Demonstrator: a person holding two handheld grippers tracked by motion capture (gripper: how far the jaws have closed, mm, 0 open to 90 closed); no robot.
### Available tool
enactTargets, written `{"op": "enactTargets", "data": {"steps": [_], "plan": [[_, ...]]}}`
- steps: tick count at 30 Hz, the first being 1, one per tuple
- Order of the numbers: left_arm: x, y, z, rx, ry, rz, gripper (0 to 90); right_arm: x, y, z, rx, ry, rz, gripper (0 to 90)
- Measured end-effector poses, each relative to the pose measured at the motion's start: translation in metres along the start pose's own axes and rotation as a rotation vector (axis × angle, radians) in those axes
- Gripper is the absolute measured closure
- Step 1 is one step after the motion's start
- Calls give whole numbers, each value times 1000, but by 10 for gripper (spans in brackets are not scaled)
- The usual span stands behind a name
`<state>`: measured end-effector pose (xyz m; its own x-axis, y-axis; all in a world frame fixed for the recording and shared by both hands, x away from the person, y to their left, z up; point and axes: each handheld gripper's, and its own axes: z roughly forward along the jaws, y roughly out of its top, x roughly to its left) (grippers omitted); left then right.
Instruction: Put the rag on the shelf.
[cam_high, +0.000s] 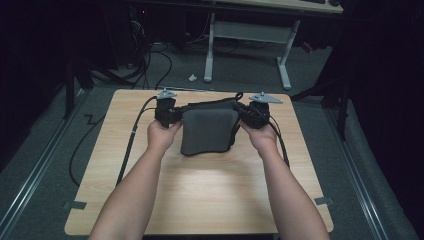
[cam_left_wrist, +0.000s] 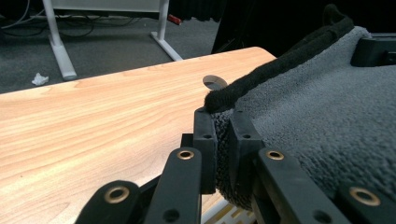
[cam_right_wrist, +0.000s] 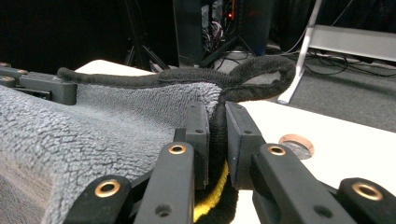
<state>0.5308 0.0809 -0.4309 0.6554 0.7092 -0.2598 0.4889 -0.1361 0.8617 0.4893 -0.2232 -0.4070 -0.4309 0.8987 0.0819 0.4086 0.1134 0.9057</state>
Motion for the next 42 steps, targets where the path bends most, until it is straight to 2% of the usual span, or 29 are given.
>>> {"op": "enactTargets", "data": {"steps": [4, 9, 10, 12, 13, 20, 21, 23, 27, 29, 34, 35, 42], "plan": [[1, -3, 3, 4, -10, -24, 834, -4, -3, 1, 3, 16, 25, 813], [3, -8, 6, 13, -22, -45, 834, -7, -7, 2, 18, 26, 29, 812], [4, -11, 9, 32, -16, -52, 835, -8, -8, 4, 27, 27, 26, 812], [5, -14, 12, 40, -17, -67, 836, -8, -14, 8, 51, 16, 21, 813], [6, -16, 14, 44, -18, -72, 836, -9, -17, 9, 49, 21, 34, 813], [8, -28, 19, 70, -22, -79, 834, -13, -33, 19, 92, 17, 66, 807], [10, -32, 21, 74, -28, -103, 832, -13, -35, 21, 96, 18, 69, 805], [12, -34, 21, 70, -34, -116, 829, -13, -36, 22, 93, 16, 78, 804], [11, -34, 19, 68, -35, -107, 813, -13, -36, 22, 94, 21, 93, 783], [11, -33, 18, 64, -34, -118, 786, -14, -36, 22, 96, 23, 98, 758], [13, -31, 13, 56, -25, -126, 705, -18, -34, 20, 93, 10, 102, 629], [12, -29, 10, 48, -4, -101, 705, -19, -33, 19, 89, 2, 91, 616], [15, -23, -1, 24, 17, -101, 686, -24, -23, 8, 56, -19, 78, 580]]}}
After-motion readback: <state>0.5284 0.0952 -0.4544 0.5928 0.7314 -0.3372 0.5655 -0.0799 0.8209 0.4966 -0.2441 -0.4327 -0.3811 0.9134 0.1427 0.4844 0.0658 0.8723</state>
